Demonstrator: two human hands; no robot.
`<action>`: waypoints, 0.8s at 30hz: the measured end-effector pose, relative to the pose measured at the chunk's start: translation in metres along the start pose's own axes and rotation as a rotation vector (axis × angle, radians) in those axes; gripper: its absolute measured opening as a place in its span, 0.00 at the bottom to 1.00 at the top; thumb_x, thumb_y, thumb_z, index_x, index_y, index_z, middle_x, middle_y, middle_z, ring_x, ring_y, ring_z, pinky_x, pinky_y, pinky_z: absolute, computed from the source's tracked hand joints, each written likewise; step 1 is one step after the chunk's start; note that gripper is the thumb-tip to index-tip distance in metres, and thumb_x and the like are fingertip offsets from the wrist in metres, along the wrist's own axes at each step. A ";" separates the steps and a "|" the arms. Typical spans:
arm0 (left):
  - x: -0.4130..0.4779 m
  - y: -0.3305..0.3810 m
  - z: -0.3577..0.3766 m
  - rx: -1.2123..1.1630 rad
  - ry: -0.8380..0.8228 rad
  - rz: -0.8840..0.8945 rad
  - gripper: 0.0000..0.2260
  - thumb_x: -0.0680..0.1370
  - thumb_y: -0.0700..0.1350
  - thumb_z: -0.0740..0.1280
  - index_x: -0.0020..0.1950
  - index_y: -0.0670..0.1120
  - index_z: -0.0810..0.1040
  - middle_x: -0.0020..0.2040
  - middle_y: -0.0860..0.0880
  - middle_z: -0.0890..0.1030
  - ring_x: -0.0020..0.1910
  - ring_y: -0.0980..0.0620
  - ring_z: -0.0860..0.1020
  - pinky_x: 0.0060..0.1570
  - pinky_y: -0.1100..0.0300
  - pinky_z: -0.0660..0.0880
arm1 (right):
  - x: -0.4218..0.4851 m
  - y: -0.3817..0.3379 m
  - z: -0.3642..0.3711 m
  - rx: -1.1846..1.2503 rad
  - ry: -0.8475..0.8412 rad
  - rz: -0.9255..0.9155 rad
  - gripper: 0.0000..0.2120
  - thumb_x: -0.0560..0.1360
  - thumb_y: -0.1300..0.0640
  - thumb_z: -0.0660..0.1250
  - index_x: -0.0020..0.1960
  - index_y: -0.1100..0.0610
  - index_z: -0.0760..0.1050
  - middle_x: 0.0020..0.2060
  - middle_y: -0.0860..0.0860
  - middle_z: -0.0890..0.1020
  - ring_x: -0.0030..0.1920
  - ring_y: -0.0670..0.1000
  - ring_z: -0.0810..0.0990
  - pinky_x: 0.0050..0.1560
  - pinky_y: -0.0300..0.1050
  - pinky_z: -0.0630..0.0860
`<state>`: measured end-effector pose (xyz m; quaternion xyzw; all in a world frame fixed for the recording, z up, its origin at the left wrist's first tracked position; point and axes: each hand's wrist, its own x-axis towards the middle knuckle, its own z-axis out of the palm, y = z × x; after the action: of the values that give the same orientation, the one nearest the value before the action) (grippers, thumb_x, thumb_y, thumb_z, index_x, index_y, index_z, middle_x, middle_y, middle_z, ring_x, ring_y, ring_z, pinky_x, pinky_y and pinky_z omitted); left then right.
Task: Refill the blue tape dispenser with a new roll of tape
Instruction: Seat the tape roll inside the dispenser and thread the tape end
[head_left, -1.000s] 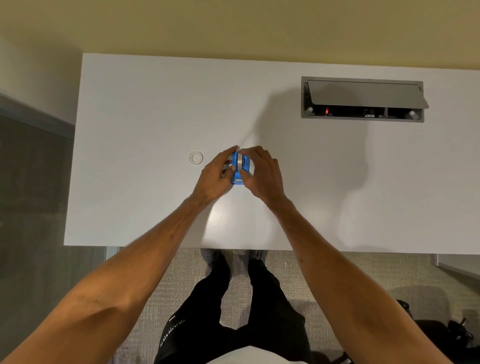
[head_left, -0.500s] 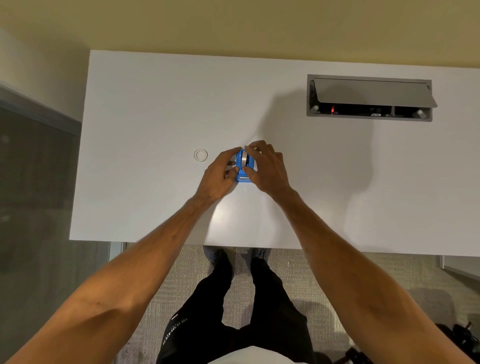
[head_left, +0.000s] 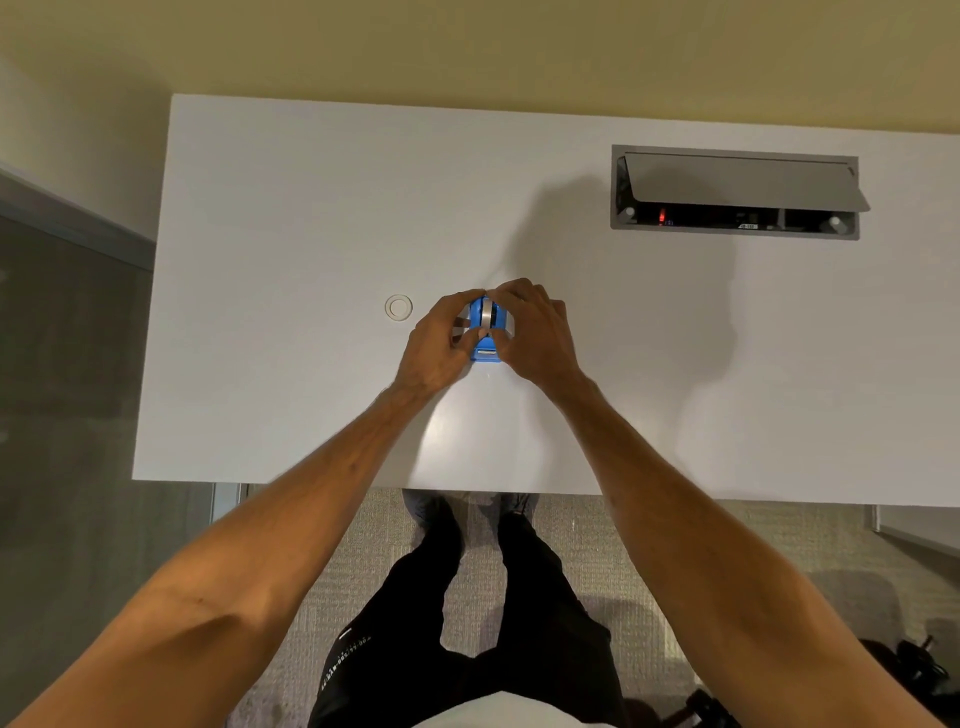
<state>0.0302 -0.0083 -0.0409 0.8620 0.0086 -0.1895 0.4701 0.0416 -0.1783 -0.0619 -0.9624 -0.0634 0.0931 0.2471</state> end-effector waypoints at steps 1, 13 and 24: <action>0.001 0.000 0.000 0.004 0.004 -0.004 0.22 0.85 0.45 0.71 0.79 0.42 0.74 0.74 0.43 0.80 0.68 0.41 0.82 0.71 0.45 0.80 | 0.000 0.000 -0.001 0.011 0.013 -0.002 0.21 0.78 0.55 0.73 0.70 0.54 0.77 0.63 0.51 0.81 0.61 0.54 0.81 0.64 0.51 0.74; 0.005 -0.004 0.004 0.002 0.017 -0.021 0.24 0.82 0.48 0.74 0.77 0.44 0.76 0.71 0.45 0.82 0.67 0.42 0.84 0.71 0.46 0.81 | 0.010 0.005 -0.003 -0.073 0.147 -0.201 0.11 0.77 0.52 0.75 0.57 0.56 0.82 0.46 0.51 0.87 0.44 0.54 0.85 0.53 0.50 0.79; 0.007 -0.020 0.012 -0.050 0.084 0.042 0.21 0.83 0.49 0.74 0.75 0.48 0.78 0.68 0.49 0.84 0.63 0.48 0.85 0.67 0.53 0.83 | 0.017 0.015 -0.001 -0.077 0.133 -0.219 0.09 0.79 0.49 0.69 0.54 0.54 0.81 0.44 0.49 0.86 0.43 0.52 0.83 0.51 0.49 0.78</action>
<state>0.0288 -0.0078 -0.0653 0.8570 0.0150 -0.1431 0.4948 0.0599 -0.1892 -0.0709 -0.9625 -0.1553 -0.0008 0.2223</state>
